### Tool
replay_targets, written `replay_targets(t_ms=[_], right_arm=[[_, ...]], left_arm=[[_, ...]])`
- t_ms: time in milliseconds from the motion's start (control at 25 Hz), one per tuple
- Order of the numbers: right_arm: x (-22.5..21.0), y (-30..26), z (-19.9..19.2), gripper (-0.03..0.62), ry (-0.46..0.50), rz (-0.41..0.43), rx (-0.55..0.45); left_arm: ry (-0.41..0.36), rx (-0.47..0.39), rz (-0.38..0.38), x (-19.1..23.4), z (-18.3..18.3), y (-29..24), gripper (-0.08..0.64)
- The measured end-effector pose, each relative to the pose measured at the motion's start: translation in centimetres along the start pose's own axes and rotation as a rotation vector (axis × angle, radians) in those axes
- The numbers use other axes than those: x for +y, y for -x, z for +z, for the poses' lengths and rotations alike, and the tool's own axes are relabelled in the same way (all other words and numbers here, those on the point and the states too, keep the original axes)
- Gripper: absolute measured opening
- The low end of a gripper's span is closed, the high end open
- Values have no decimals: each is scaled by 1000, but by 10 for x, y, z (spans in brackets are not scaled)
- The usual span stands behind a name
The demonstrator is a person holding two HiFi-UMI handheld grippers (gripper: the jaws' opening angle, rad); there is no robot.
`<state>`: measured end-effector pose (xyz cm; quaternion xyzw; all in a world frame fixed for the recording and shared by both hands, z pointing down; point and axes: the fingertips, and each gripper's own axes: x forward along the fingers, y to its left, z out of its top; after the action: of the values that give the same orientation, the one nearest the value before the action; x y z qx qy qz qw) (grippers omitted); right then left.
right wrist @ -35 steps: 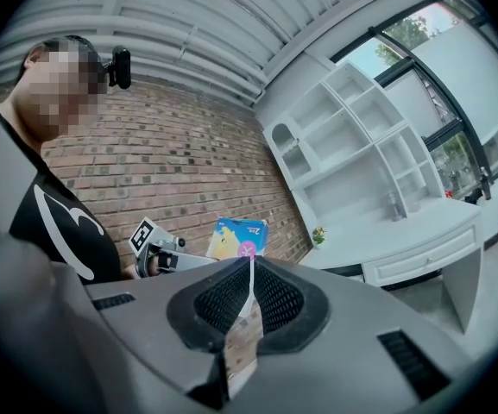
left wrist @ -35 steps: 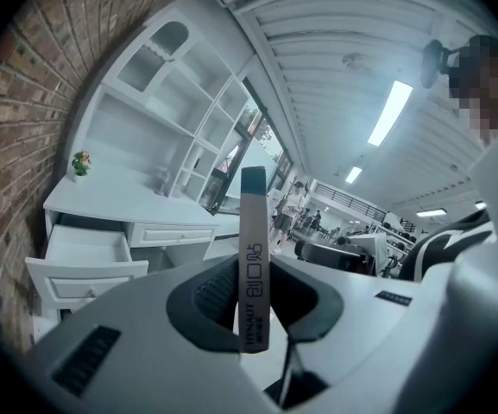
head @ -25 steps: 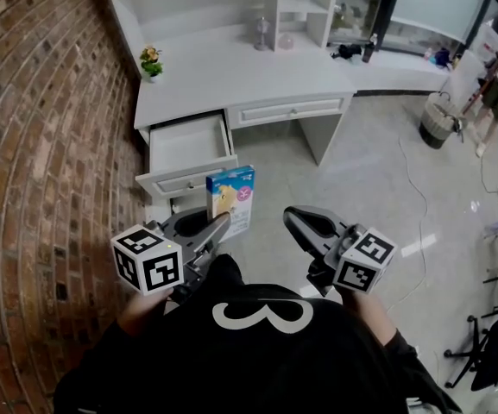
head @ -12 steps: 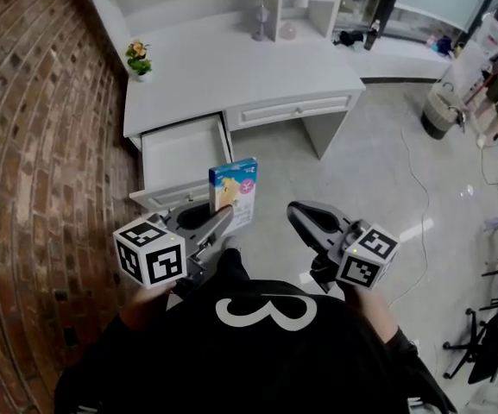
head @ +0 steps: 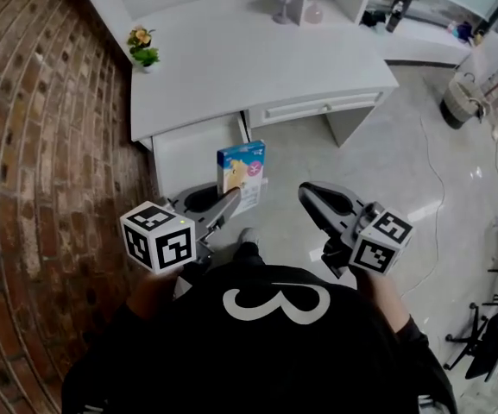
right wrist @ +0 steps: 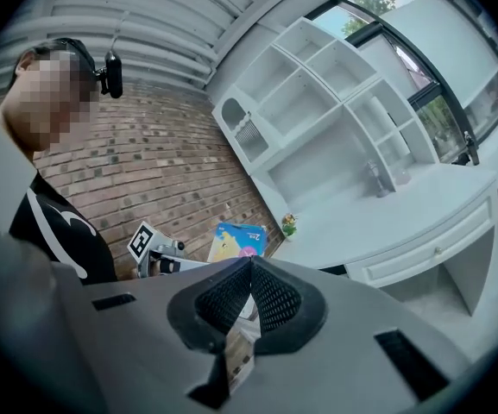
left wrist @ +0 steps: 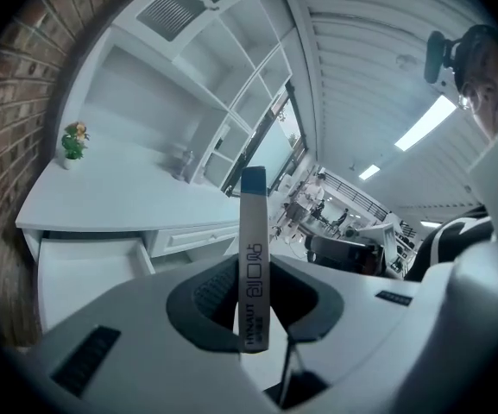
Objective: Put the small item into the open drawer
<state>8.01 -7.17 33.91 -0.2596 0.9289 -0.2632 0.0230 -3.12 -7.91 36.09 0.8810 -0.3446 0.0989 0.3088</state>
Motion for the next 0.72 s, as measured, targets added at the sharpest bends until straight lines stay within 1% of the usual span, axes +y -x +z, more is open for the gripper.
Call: replay_targets(t_ms=[160, 320, 600, 720], right_arm=[[-17, -37, 4, 2, -15, 4, 30], [-37, -68, 5, 2, -28, 2, 54], [-67, -108, 7, 2, -58, -6, 66], [-81, -121, 5, 2, -80, -15, 72]], left_arm=[[2, 36, 32, 43, 5, -9, 75], [21, 81, 59, 85, 2, -20, 75], [30, 182, 117, 150, -11, -38, 75], [63, 221, 134, 176, -19, -49, 75]])
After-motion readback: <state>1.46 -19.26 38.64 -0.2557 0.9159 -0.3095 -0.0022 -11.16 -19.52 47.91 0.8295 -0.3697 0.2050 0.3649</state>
